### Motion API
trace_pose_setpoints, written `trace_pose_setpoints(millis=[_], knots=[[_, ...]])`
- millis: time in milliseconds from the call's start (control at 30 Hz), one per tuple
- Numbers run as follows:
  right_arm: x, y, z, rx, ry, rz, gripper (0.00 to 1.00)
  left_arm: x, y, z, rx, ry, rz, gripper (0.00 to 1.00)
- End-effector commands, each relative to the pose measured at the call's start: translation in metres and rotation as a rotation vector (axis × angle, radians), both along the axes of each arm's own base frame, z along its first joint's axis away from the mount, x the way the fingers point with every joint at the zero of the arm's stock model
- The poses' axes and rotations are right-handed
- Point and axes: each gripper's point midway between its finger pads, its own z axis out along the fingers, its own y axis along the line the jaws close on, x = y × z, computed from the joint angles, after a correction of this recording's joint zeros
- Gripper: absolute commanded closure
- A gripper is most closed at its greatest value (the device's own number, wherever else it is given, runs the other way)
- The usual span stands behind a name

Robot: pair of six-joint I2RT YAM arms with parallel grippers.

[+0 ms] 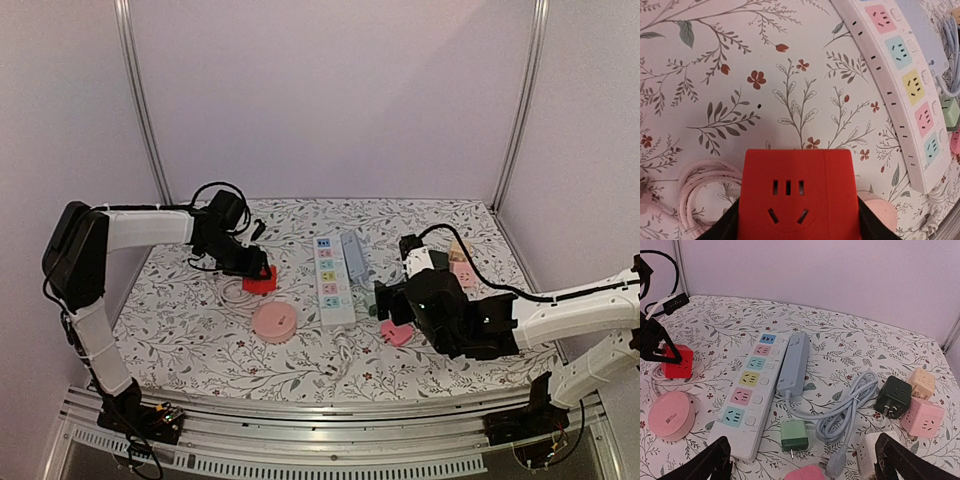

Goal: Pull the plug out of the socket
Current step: Place the socket at the center of the board.

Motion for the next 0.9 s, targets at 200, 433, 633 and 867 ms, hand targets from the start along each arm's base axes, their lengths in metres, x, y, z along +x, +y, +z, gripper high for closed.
trace_pose_setpoints(millis=[200,433,633,867], knots=[[-0.005,-0.049,0.003,0.067,-0.052,-0.14,0.01,0.003,-0.004,-0.006,0.027,-0.01,-0.038,0.47],[-0.011,-0.067,0.004,0.091,-0.064,-0.162,0.01,0.002,-0.003,0.002,0.018,-0.022,-0.029,0.22],[-0.015,-0.079,0.006,0.119,-0.073,-0.174,0.01,0.0,-0.006,0.005,-0.007,-0.024,-0.036,0.14],[-0.016,-0.079,0.005,0.102,-0.068,-0.155,0.01,0.002,-0.007,0.037,-0.045,-0.097,-0.033,0.09]])
